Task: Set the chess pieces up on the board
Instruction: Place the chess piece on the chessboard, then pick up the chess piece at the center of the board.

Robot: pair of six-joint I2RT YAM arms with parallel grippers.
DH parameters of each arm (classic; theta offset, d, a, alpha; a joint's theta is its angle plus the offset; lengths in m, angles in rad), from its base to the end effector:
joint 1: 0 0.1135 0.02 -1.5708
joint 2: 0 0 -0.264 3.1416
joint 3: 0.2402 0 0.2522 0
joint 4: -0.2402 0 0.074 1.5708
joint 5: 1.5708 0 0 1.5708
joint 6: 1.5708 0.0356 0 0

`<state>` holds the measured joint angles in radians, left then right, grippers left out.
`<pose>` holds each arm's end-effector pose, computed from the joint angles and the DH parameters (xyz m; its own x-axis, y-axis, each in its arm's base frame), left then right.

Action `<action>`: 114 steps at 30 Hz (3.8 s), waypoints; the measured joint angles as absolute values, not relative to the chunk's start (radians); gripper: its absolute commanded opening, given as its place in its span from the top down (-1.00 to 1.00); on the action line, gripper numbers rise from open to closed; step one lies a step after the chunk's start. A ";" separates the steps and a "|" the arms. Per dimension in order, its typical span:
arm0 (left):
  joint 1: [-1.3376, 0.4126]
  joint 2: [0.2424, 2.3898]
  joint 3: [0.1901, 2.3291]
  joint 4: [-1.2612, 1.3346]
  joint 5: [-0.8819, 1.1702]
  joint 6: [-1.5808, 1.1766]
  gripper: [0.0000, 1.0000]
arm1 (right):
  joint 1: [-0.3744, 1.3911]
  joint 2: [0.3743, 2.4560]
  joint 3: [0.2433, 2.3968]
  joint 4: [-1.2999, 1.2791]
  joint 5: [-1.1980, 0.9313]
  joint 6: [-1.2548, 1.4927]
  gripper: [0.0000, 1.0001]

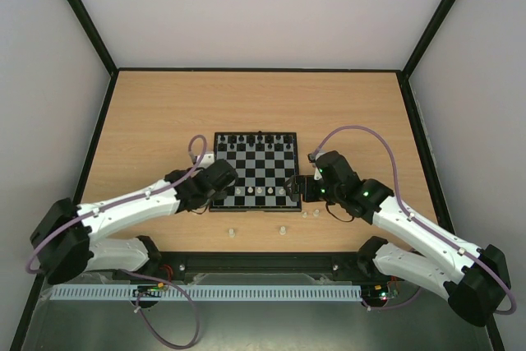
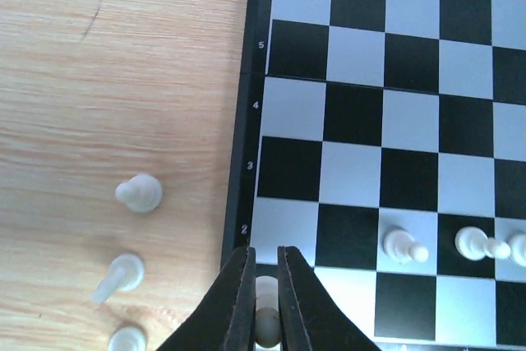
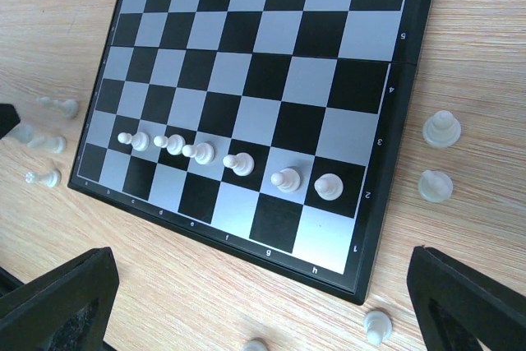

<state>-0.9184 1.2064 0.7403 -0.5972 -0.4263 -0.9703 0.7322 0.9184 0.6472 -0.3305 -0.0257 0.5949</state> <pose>0.1473 -0.1686 0.2107 -0.7961 -0.1954 -0.5728 -0.0979 0.9756 -0.1968 0.1497 0.1358 0.2534 -0.7320 0.0953 -0.6746 -0.3306 0.8161 0.4741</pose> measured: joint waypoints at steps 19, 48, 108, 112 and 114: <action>-0.892 1.431 0.791 -0.466 -0.402 -0.870 0.83 | 0.732 0.918 0.647 -0.331 -0.026 0.595 -0.94; -0.874 1.463 0.759 -0.439 -0.408 -0.870 0.57 | 0.732 0.924 0.647 -0.331 -0.026 0.591 -0.94; -1.056 0.933 0.786 -0.637 -0.495 -0.907 -0.99 | 0.981 1.144 0.640 -0.488 0.232 0.856 0.15; -1.056 0.933 0.785 -0.635 -0.495 -0.907 -0.99 | 1.017 1.184 0.634 -0.490 0.240 0.884 0.29; -1.056 0.933 0.784 -0.635 -0.494 -0.907 -0.99 | 1.023 1.204 0.627 -0.489 0.244 0.896 0.31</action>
